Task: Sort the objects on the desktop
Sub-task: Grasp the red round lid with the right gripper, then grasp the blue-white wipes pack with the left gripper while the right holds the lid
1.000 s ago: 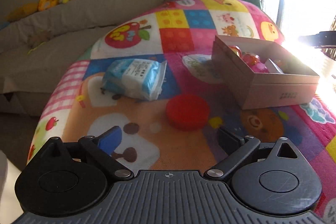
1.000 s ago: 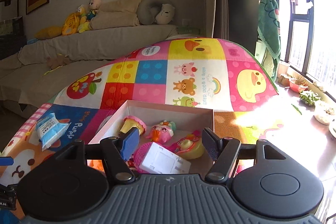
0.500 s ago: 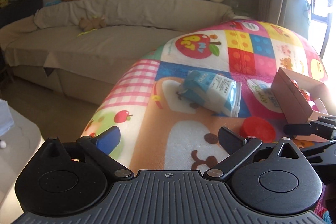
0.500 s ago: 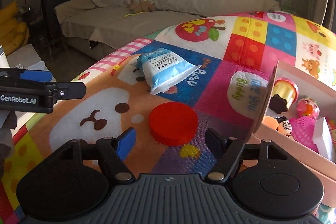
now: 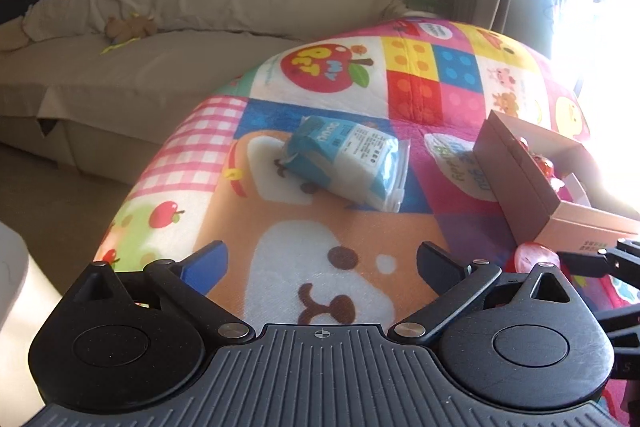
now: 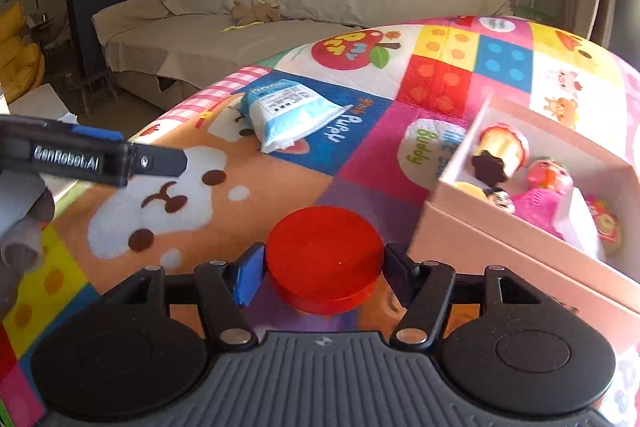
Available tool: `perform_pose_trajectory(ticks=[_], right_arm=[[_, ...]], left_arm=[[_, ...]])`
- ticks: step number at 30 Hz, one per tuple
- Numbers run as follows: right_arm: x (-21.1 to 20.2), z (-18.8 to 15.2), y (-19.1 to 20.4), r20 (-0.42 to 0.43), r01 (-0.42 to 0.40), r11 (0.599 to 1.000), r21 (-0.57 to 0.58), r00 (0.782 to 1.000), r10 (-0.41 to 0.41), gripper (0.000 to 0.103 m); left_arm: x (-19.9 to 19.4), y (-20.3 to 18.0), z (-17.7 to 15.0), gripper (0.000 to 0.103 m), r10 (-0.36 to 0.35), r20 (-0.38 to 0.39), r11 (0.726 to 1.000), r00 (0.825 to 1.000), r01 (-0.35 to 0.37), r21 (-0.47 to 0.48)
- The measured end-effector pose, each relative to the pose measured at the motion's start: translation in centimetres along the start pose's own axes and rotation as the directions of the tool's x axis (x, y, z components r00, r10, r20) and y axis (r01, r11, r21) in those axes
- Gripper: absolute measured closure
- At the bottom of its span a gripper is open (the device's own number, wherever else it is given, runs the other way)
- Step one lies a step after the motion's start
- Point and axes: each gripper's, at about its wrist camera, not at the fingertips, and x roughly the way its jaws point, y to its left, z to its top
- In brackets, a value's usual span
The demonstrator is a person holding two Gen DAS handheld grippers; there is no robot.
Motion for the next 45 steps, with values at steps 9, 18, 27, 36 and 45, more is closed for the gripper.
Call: perform_pose_trajectory(ticks=[9, 18, 27, 36, 45], right_arm=[[-6.1, -6.2, -7.6, -0.006, 0.244, 0.949, 0.2, 0.969, -0.247, 0.039], [-7.1, -8.0, -9.0, 0.049, 0.268, 0.909, 0.319, 0.953, -0.298, 0.013], [-7.0, -8.0, -9.8, 0.042, 0.242, 0.899, 0.365, 0.96, -0.276, 0.007], [-6.9, -7.9, -9.4, 0.036, 0.258, 0.902, 0.346, 0.957, -0.287, 0.004], [-6.5, -7.6, -8.6, 0.013, 0.283, 0.912, 0.295, 0.954, -0.3, 0.003]], left_arm=[[8.1, -3.4, 6.6, 0.0, -0.02, -0.042, 0.993, 0.999, 0.015, -0.117], [15.2, -3.0, 8.9, 0.001, 0.181, -0.152, 0.965, 0.972, -0.205, -0.165], [11.6, -3.1, 5.7, 0.043, 0.151, -0.121, 0.988, 0.981, -0.153, -0.004], [1.5, -7.6, -2.4, 0.043, -0.182, -0.176, 0.961, 0.967, 0.213, 0.177], [-2.9, -9.7, -6.5, 0.016, -0.276, -0.17, 0.919, 0.946, 0.311, 0.241]])
